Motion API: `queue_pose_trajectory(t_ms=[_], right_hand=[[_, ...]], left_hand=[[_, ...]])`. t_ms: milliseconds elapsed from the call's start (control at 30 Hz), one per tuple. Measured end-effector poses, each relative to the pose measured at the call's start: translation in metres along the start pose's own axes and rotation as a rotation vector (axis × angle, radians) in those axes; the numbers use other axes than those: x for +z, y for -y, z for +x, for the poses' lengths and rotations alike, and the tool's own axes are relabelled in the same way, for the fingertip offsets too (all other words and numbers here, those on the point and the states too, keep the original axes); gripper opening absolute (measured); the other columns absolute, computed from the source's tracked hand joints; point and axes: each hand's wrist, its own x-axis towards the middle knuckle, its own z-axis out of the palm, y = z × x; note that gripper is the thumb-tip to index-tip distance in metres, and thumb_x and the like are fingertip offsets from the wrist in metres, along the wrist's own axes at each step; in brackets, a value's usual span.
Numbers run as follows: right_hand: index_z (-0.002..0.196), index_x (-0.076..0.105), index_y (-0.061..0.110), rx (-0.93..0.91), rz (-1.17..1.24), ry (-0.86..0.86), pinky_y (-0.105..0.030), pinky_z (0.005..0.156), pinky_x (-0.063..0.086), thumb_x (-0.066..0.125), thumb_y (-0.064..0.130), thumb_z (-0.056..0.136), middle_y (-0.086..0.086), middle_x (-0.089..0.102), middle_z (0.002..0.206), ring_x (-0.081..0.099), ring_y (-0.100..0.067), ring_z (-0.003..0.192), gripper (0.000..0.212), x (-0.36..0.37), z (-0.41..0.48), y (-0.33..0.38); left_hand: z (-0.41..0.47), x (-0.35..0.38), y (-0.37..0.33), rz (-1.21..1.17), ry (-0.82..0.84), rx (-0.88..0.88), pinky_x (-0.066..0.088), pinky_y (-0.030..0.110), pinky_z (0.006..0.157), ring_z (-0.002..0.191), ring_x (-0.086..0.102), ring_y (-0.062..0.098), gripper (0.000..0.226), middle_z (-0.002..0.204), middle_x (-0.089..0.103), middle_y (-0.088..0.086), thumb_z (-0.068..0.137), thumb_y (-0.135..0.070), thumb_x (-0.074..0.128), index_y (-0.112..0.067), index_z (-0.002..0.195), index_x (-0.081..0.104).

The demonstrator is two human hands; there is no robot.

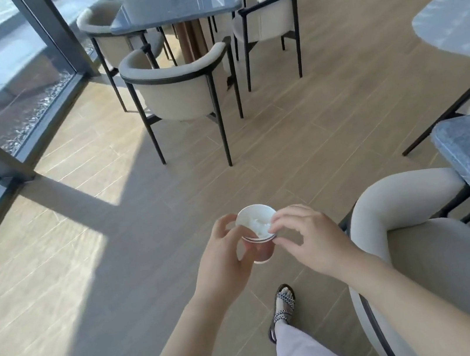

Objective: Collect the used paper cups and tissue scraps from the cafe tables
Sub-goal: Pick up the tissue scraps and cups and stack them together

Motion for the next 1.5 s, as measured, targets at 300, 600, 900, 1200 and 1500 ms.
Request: queue_pose_trajectory(t_ms=[300,600,900,1200,1500], right_hand=[[0.081,0.066,0.022,0.101,0.013,-0.11,-0.015,0.081,0.037,0.075,0.017,0.074,0.012,0.062,0.094,0.056,-0.01,0.093,0.012,-0.044,0.129,-0.076],[0.082,0.067,0.014,0.21,-0.018,-0.301,-0.013,0.077,0.037,0.073,0.012,0.076,0.005,0.063,0.096,0.058,-0.012,0.088,0.009,-0.106,0.201,-0.146],[0.085,0.066,0.021,0.406,-0.097,-0.466,-0.018,0.077,0.042,0.069,0.016,0.08,0.012,0.061,0.097,0.057,-0.01,0.091,0.007,-0.16,0.259,-0.233],[0.088,0.069,0.02,0.656,-0.144,-0.646,0.0,0.076,0.031,0.072,0.015,0.078,0.011,0.061,0.105,0.054,-0.004,0.093,0.011,-0.217,0.319,-0.298],[0.088,0.069,0.021,0.878,-0.188,-0.894,-0.023,0.081,0.047,0.072,0.015,0.078,0.011,0.062,0.107,0.059,-0.004,0.094,0.012,-0.266,0.273,-0.346]], left_hand=[[0.184,0.005,-0.005,0.053,0.124,0.133,0.048,0.027,0.073,0.096,0.058,0.012,0.009,0.129,0.043,-0.009,0.085,-0.024,0.062,-0.026,0.093,0.062],[0.33,0.04,-0.039,-0.012,0.141,0.356,0.046,0.022,0.075,0.097,0.049,-0.001,0.021,0.127,0.045,-0.008,0.081,-0.011,0.065,-0.026,0.095,0.061],[0.48,0.107,-0.072,-0.074,0.325,0.569,0.047,0.023,0.072,0.092,0.05,-0.001,0.02,0.117,0.043,-0.016,0.08,-0.013,0.068,-0.022,0.096,0.062],[0.623,0.159,-0.127,-0.091,0.532,0.771,0.048,0.025,0.074,0.098,0.058,0.008,0.016,0.112,0.059,-0.011,0.083,-0.019,0.065,-0.019,0.099,0.062],[0.66,0.254,-0.223,-0.115,0.81,0.986,0.041,0.016,0.066,0.082,0.059,0.003,0.014,0.097,0.06,-0.018,0.078,-0.018,0.068,-0.024,0.09,0.062]])
